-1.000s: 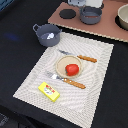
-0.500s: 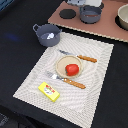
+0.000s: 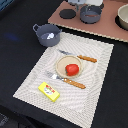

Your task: Interact with the objects in diverse but meaningful ways.

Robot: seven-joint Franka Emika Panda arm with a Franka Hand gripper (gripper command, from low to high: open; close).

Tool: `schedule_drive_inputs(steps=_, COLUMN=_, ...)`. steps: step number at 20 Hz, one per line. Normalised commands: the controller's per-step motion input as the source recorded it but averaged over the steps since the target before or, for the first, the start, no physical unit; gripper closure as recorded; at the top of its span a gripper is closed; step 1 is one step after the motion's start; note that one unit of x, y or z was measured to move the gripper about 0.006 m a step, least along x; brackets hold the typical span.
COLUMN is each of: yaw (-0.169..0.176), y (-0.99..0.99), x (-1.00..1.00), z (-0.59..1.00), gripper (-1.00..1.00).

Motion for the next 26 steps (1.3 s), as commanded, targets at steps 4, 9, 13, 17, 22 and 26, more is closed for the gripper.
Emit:
schedule_drive_inputs(steps=4, yaw=-0.002, y=0.02, x=0.03, z=0.77, gripper=-1.0)
schedule_drive_inputs(steps=9, yaw=-0.031, y=-0.12, x=0.04, z=0.91, gripper=-1.0)
schedule_drive_inputs(steps=13, yaw=-0.027, y=-0.5, x=0.03, z=0.94, gripper=-1.0)
schedule_drive_inputs(steps=17, yaw=-0.007, y=-0.86, x=0.14, z=0.63, gripper=-1.0)
schedule_drive_inputs(steps=22, yaw=-0.005, y=-0.82, x=0.13, z=0.47, gripper=-1.0)
schedule_drive_inputs(steps=26, yaw=-0.002, y=-0.78, x=0.13, z=0.34, gripper=-1.0)
